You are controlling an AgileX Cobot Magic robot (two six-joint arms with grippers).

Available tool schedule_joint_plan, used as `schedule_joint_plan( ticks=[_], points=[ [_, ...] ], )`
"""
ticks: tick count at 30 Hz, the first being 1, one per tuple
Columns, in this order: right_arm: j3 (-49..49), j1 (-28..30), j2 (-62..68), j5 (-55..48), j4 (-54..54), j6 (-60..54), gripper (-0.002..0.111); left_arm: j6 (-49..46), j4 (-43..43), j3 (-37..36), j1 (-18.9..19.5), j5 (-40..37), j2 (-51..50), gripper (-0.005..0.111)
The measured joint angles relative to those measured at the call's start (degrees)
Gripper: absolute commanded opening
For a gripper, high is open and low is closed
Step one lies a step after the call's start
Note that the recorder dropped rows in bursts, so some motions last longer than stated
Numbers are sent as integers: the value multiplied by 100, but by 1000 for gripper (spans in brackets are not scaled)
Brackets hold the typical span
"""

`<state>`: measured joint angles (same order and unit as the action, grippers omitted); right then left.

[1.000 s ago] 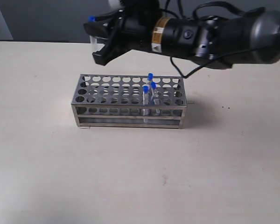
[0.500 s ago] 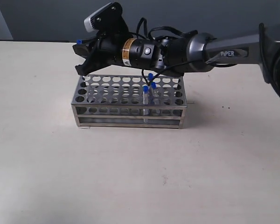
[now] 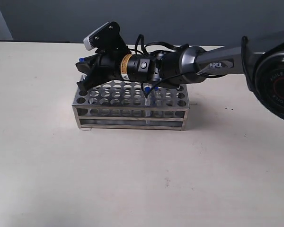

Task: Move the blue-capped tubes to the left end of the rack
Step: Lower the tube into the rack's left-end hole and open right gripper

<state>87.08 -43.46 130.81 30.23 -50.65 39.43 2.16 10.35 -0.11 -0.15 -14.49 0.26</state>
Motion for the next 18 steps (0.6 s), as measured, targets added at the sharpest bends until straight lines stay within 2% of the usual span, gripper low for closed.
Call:
schedule_joint_plan(
  ticks=[4,6,13,18],
  points=[
    [0,-11,0,-50,-23,12,34,0,0,0,0,0,0,0],
    [0,-11,0,-71,-23,22,40,0,0,0,0,0,0,0],
    [0,-11,-54,-261,-34,225,42,0,0,0,0,0,0,0],
    [0,-11,-861,-1172,-171,495,42,0,0,0,0,0,0,0]
  ],
)
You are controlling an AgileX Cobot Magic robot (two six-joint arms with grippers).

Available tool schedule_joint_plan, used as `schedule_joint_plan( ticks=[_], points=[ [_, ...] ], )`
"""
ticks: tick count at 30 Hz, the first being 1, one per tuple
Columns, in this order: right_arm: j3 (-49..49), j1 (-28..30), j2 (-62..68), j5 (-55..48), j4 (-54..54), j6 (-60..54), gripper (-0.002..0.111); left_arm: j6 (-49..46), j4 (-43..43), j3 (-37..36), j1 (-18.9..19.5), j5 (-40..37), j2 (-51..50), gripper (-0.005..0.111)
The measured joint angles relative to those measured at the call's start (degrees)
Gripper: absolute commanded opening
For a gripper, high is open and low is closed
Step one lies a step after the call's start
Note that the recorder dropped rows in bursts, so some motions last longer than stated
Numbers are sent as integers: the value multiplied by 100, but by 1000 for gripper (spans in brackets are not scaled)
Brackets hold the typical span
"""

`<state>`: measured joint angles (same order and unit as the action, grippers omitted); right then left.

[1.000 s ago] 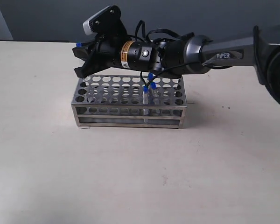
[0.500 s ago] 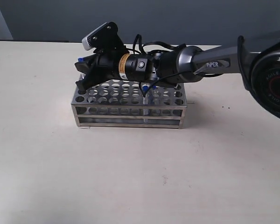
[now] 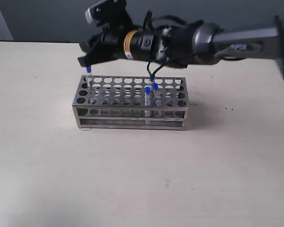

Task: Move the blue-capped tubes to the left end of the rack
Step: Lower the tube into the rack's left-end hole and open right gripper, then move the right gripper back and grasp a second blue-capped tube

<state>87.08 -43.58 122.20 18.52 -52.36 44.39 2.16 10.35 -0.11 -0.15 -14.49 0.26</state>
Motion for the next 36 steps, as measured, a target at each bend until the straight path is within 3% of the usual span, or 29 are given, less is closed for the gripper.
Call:
schedule_joint_plan(
  ticks=[8,16,23,36],
  points=[
    [-750,222,-1767,-568,-266,12,42,0,0,0,0,0,0,0],
    [-3142,800,-2879,267,-240,12,42,0,0,0,0,0,0,0],
    [-4241,878,-2772,1128,506,-916,42,0,0,0,0,0,0,0],
    [-4321,901,-1831,1915,1275,-1609,42,0,0,0,0,0,0,0]
  ],
)
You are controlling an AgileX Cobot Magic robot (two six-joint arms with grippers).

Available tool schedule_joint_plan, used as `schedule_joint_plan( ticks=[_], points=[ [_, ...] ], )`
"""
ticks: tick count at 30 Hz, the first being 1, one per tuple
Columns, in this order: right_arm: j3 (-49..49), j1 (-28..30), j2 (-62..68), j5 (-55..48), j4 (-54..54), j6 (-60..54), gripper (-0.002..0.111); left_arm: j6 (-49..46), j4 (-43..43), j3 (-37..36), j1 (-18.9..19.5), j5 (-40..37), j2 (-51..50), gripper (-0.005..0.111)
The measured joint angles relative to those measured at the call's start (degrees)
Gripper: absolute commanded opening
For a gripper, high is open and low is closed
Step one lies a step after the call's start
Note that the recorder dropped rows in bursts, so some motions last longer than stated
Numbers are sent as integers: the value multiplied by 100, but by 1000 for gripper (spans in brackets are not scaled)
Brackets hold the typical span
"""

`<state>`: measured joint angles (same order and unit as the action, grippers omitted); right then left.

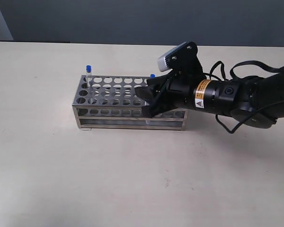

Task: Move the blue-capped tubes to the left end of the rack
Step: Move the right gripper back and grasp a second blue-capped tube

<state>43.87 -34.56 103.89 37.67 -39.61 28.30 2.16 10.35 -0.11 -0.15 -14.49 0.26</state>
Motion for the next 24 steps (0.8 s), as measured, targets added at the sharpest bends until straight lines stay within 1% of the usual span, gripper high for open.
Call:
schedule_joint_plan(
  ticks=[7,18,24],
  points=[
    [0,0,89,50,533,-460,42,0,0,0,0,0,0,0],
    [0,0,124,50,616,-579,42,0,0,0,0,0,0,0],
    [11,0,328,350,674,-605,42,0,0,0,0,0,0,0]
  ],
)
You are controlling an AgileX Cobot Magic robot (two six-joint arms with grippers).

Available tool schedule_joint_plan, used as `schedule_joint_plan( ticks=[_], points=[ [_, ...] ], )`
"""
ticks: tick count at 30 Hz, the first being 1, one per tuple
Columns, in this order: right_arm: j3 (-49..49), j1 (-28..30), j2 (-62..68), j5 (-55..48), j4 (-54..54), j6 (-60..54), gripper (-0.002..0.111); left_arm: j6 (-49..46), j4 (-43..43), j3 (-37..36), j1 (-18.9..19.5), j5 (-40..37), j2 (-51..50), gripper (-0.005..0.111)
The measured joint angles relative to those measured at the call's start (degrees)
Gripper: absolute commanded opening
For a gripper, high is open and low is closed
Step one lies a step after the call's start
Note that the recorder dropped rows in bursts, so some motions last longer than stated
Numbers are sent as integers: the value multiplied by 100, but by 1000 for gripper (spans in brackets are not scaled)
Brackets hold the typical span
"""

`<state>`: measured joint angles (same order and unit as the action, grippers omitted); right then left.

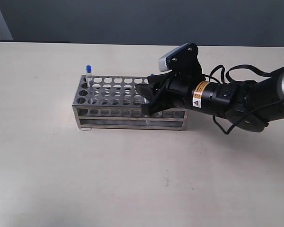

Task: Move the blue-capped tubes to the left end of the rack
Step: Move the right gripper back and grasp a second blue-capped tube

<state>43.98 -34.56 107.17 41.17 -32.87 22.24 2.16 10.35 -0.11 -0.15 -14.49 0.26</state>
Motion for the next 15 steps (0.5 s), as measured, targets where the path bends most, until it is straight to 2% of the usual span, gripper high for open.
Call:
schedule_joint_plan(
  ticks=[15],
  points=[
    [12,0,133,256,38,-24,42,0,0,0,0,0,0,0]
  ],
)
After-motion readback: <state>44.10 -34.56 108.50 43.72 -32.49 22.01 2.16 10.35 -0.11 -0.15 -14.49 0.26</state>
